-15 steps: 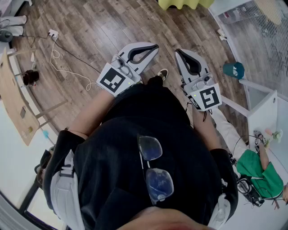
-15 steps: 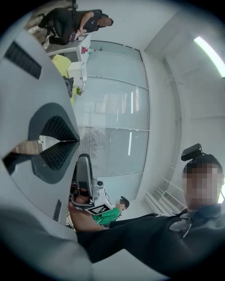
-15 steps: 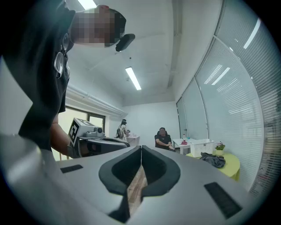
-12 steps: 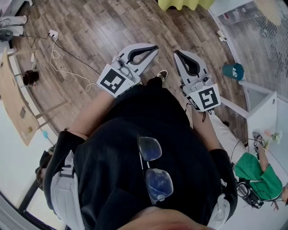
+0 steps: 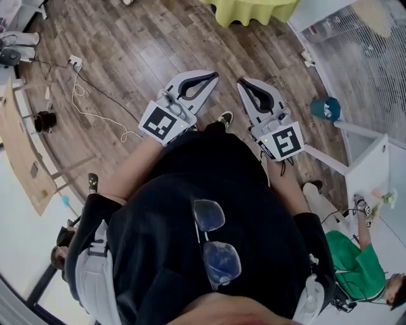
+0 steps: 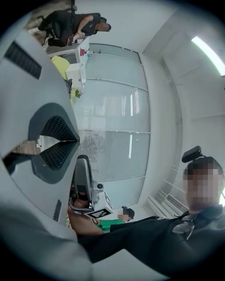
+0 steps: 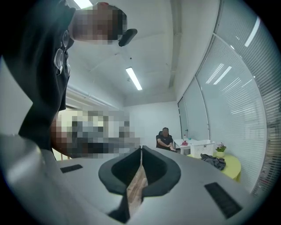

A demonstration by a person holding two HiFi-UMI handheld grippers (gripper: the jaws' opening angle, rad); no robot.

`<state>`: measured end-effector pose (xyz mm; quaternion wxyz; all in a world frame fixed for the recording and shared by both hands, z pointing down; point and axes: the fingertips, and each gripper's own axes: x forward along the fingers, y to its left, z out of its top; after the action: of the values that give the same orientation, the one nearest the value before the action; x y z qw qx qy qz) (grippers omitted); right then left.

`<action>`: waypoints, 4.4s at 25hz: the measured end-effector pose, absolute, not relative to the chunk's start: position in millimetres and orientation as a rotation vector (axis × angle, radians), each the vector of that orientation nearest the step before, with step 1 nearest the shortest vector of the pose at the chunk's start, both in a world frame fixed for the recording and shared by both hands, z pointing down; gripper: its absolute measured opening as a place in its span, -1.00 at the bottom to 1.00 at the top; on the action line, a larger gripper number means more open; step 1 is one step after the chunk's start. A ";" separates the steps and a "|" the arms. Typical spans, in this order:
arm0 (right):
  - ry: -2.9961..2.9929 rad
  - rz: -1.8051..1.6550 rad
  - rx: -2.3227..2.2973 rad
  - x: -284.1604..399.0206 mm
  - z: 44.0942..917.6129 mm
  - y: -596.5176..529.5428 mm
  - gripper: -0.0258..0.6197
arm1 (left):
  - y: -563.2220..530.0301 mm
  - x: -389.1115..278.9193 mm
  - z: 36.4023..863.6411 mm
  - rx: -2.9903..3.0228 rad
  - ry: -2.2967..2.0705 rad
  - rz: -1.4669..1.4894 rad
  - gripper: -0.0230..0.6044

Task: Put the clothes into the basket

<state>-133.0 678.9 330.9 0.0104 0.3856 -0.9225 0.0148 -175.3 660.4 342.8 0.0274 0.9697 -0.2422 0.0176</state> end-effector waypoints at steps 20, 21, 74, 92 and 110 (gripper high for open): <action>-2.941 0.051 1.071 -81.3 331.8 625.6 -0.83 | 606.7 -111.1 342.4 2.984 -0.817 0.093 -0.89; -2.941 0.052 1.068 -81.7 332.9 621.1 -0.83 | 601.5 -111.5 343.3 2.980 -0.821 0.091 -0.89; -2.851 0.174 1.115 -98.0 363.5 165.8 -0.83 | 155.0 -121.2 365.9 2.992 -0.661 0.115 -0.89; -2.885 0.191 0.978 22.5 375.0 29.5 -0.83 | 20.4 -1.1 372.9 2.972 -0.756 0.260 -0.89; -2.701 0.232 1.248 85.9 419.9 -55.1 -0.83 | -81.3 57.2 423.8 3.006 -0.526 0.398 -0.89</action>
<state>85.9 -55.1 419.9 0.0787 0.4168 -0.9023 0.0777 57.2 -81.3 423.8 0.0319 0.9763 -0.1709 0.1292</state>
